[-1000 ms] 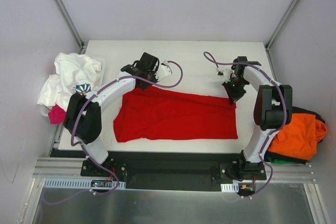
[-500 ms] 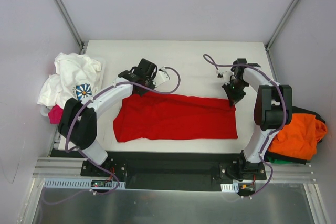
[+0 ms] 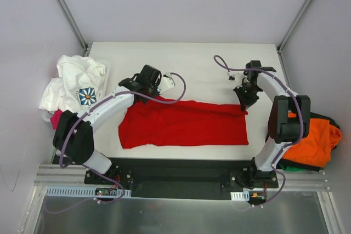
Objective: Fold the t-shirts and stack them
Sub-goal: Fold the other side of the tshirt into a rectangle
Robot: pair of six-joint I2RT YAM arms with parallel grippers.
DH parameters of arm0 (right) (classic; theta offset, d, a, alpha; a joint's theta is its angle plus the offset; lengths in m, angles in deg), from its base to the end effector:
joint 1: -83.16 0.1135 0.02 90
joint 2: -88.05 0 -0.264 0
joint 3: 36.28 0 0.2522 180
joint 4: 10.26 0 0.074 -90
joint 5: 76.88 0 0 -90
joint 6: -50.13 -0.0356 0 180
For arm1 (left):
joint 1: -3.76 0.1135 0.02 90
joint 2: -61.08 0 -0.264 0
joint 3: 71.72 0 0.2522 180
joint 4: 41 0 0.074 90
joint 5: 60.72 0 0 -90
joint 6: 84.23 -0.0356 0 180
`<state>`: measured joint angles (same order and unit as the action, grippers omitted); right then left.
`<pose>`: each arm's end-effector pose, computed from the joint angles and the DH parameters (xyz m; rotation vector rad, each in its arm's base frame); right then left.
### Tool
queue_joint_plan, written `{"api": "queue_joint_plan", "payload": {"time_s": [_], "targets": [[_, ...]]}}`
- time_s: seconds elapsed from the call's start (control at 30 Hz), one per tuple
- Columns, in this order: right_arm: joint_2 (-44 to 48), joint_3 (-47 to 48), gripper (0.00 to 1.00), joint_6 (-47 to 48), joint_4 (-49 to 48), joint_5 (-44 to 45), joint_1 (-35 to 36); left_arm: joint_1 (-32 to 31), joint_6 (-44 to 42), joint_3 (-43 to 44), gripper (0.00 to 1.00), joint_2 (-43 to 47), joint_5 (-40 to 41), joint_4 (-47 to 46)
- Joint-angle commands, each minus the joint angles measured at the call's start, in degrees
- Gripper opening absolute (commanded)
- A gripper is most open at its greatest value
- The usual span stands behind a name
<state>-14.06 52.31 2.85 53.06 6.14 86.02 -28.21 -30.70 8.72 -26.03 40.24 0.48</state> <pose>0.3448 0.0216 0.2062 -1.1359 2.6510 0.0520 0.2834 -0.1689 0.2667 1.2803 2.0394 0.2668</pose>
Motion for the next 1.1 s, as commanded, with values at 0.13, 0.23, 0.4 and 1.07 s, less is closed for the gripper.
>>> {"api": "queue_joint_plan", "payload": {"time_s": [0.13, 0.23, 0.4, 1.07], "targets": [[3.4, -3.45, 0.01, 1.23, 1.68, -1.28, 0.05, -0.9, 1.4, -1.37, 0.0, 3.0, 2.13, 1.19], [4.02, -4.07, 0.01, 1.4, 1.77, -0.84, 0.05, -1.26, 1.57, -1.46, 0.0, 3.18, 2.22, 1.54], [4.2, -4.08, 0.01, 1.31, 1.77, -0.32, 0.05, -2.66, 2.28, -1.37, 0.0, 3.44, 3.36, 2.25], [4.28, -5.22, 0.01, 1.93, 1.5, 2.15, 0.05, -5.3, 4.65, -4.97, 0.0, -0.16, 5.82, 4.27]]}}
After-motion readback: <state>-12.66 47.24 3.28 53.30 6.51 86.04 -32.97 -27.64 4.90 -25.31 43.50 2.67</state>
